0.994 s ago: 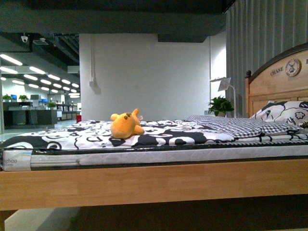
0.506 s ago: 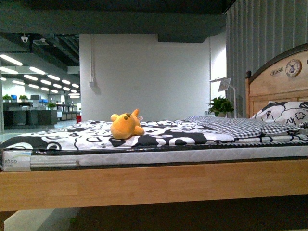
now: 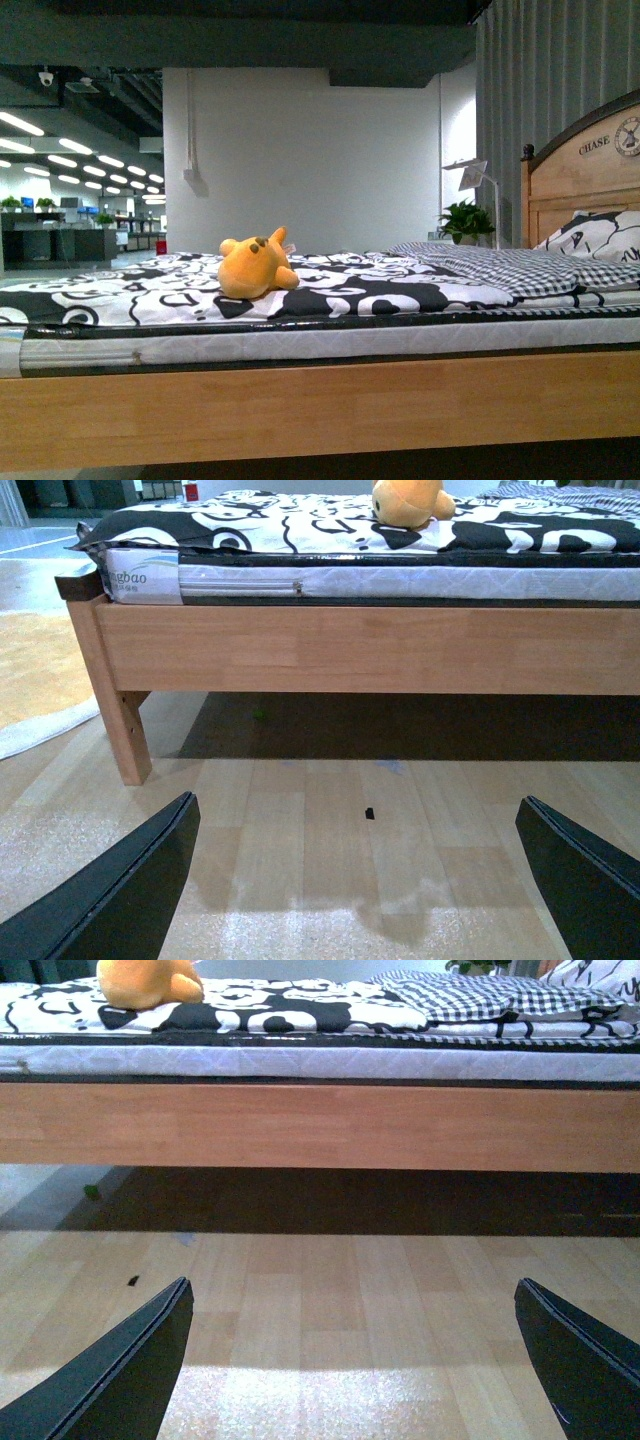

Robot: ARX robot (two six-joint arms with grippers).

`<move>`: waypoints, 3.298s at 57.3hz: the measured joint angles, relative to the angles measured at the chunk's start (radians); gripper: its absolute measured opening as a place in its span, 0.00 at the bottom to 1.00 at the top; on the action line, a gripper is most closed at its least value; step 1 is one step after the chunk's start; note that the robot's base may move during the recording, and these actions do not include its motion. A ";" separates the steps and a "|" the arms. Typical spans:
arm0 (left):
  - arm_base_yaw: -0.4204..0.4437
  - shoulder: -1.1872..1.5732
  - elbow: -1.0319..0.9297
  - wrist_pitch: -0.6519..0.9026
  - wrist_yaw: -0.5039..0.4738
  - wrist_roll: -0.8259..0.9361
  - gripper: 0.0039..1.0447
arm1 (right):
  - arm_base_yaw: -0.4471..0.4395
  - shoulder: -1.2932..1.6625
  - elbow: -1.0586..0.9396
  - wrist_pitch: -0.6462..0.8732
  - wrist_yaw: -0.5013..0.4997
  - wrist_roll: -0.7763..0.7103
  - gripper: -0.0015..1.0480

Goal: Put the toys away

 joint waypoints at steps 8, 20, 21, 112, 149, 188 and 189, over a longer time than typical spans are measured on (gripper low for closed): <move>0.000 0.000 0.000 0.000 0.002 0.000 0.94 | 0.000 0.000 0.000 0.000 0.000 0.000 0.94; 0.000 0.000 0.000 0.000 0.000 0.000 0.94 | 0.000 0.000 0.000 0.000 0.000 0.000 0.94; 0.000 0.000 0.000 0.000 0.000 0.000 0.94 | 0.000 0.000 0.000 0.000 0.000 0.000 0.94; 0.000 0.000 0.000 0.000 0.003 0.000 0.94 | 0.000 0.000 0.000 0.000 0.005 0.000 0.94; 0.000 0.000 0.000 -0.002 0.001 0.000 0.94 | 0.000 0.001 0.000 0.002 0.000 0.000 0.94; -0.001 0.000 0.000 -0.002 0.000 0.000 0.94 | 0.146 0.157 0.033 0.047 0.396 0.090 0.94; -0.001 0.000 0.000 -0.002 0.000 0.000 0.94 | 0.158 0.177 0.042 0.069 0.404 0.095 0.94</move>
